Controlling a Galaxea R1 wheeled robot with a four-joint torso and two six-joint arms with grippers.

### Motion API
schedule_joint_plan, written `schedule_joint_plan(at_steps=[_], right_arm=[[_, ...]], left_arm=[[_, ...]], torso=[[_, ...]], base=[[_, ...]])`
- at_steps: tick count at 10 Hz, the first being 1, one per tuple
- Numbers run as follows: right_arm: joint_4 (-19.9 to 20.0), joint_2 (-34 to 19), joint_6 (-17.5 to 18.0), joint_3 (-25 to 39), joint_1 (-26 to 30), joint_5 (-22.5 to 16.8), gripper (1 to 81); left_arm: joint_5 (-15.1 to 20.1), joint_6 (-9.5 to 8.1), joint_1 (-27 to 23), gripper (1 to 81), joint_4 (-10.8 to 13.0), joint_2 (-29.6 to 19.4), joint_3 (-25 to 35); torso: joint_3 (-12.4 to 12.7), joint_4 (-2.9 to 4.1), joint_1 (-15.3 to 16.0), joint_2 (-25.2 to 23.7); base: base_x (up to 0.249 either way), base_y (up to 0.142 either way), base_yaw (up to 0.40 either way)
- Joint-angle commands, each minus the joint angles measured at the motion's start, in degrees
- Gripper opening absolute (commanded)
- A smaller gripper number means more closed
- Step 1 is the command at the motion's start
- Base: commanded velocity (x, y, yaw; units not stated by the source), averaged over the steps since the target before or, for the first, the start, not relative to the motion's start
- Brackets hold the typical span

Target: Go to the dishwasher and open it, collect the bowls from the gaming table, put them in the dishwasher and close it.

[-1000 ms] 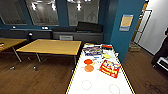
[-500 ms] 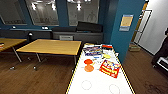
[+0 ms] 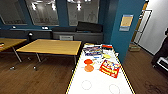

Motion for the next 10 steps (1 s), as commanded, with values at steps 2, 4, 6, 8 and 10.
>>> schedule_joint_plan(at_steps=[2,4,6,8,10], right_arm=[[-2.0,0.7,-0.3,-3.2,1.9,-3.6,1.0],[-2.1,0.9,-0.3,-3.5,1.9,-3.6,1.0],[-2.1,1.1,-0.4,-3.7,1.9,-3.6,1.0],[-2.2,1.4,-0.4,-4.2,1.9,-3.6,1.0],[-2.2,1.4,-0.4,-4.3,2.0,-3.6,1.0]], left_arm=[[3.3,0.12,-1.7,1.0,0.0,-0.1,-1.2],[3.3,0.12,-1.7,1.0,0.1,0.5,-1.8],[3.3,0.20,-1.7,1.0,0.3,1.4,-2.5],[3.3,0.20,-1.7,1.0,0.3,2.9,-3.9],[3.3,0.29,-1.7,1.0,0.5,4.6,-6.7]], torso=[[0.0,0.00,-4.2,6.5],[0.0,0.00,-4.2,10.1],[1.4,0.00,-3.3,8.5],[4.2,0.00,-3.4,10.6],[6.8,0.00,-3.5,11.2]], base=[[0.000,0.000,0.000],[0.000,0.000,0.000],[0.000,0.000,0.000],[0.000,0.000,0.000],[0.000,0.000,0.000]])
